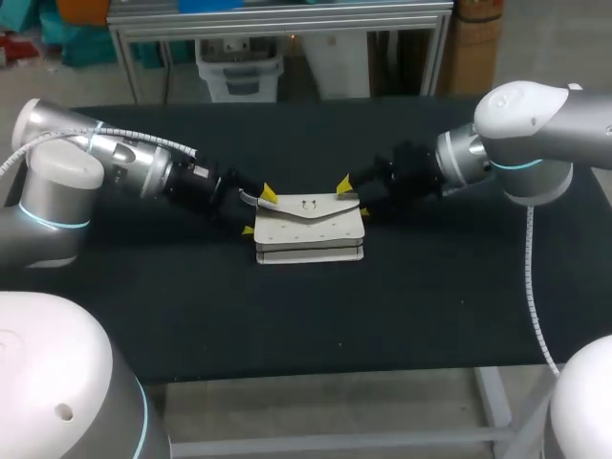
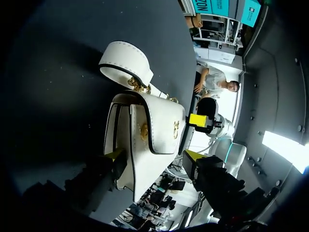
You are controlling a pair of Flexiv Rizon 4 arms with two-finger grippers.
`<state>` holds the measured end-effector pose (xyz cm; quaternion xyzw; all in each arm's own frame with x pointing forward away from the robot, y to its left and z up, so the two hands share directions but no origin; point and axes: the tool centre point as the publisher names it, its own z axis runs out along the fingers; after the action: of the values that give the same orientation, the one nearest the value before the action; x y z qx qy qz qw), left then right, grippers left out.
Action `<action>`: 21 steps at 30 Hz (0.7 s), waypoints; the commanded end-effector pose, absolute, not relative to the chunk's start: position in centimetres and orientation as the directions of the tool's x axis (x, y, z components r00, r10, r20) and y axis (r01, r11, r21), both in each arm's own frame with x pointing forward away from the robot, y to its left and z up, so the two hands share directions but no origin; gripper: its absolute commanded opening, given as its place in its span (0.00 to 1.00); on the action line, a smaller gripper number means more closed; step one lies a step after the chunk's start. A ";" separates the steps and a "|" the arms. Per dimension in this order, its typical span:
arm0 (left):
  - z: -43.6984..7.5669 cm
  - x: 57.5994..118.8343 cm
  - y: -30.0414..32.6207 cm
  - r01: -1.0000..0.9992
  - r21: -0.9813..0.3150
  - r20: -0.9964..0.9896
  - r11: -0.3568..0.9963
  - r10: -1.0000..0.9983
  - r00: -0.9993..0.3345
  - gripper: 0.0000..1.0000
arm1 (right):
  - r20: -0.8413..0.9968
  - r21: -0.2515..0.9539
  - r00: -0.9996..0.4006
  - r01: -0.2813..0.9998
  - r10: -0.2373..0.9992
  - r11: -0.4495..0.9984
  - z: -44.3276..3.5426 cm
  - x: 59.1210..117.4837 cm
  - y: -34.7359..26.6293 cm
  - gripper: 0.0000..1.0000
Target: Pick up the bag, open it, inspect its contents, close it, and place it on the opposite side
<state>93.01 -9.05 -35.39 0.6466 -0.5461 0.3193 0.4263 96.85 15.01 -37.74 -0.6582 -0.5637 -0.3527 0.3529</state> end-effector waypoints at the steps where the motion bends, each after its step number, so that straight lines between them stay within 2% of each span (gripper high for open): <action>1: -36.0 94.5 -9.1 -0.972 0.232 0.878 -0.036 -0.423 0.225 0.78 | 0.864 -0.064 0.111 0.992 0.492 -0.111 -37.7 96.9 15.3 0.58; 6: -37.0 96.0 -8.7 -0.953 0.296 0.860 -0.058 -0.417 0.293 0.67 | 0.863 -0.062 0.106 0.993 0.495 -0.105 -37.6 96.9 15.6 0.55; 7: -37.2 96.2 -8.8 -0.950 0.307 0.856 -0.060 -0.418 0.303 0.61 | 0.862 -0.061 0.105 0.993 0.496 -0.103 -37.6 96.9 15.6 0.53; 9: -37.7 96.2 -8.8 -0.944 0.323 0.852 -0.066 -0.413 0.321 0.32 | 0.861 -0.062 0.105 0.993 0.498 -0.102 -37.7 96.9 15.7 0.49; 10: -37.8 96.1 -8.7 -0.944 0.325 0.855 -0.061 -0.407 0.321 0.11 | 0.861 -0.063 0.106 0.993 0.498 -0.101 -37.8 96.9 15.7 0.48; 11: -37.8 96.0 -8.7 -0.943 0.327 0.856 -0.061 -0.405 0.322 0.00 | 0.860 -0.065 0.107 0.993 0.500 -0.101 -37.9 96.9 15.7 0.44; 12: -37.9 95.8 -8.7 -0.943 0.327 0.856 -0.063 -0.404 0.324 0.00 | 0.859 -0.067 0.108 0.993 0.500 -0.100 -38.0 96.9 15.7 0.39; 13: -37.9 95.5 -8.8 -0.944 0.325 0.862 -0.058 -0.393 0.321 0.00 | 0.858 -0.068 0.109 0.993 0.501 -0.100 -38.1 96.9 15.7 0.24; 14: -37.9 95.3 -8.7 -0.945 0.323 0.863 -0.061 -0.390 0.320 0.00 | 0.857 -0.066 0.109 0.993 0.503 -0.102 -38.2 96.9 15.7 0.00; 21: -37.3 93.1 -9.3 -0.954 0.288 0.882 -0.087 -0.363 0.300 0.00 | 0.861 -0.054 0.094 0.994 0.500 -0.095 -38.6 96.9 15.6 0.00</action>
<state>94.51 -8.45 -37.25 0.6545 -0.5032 0.3088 0.4723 96.78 15.13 -38.22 -0.6538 -0.5739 -0.3497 0.3477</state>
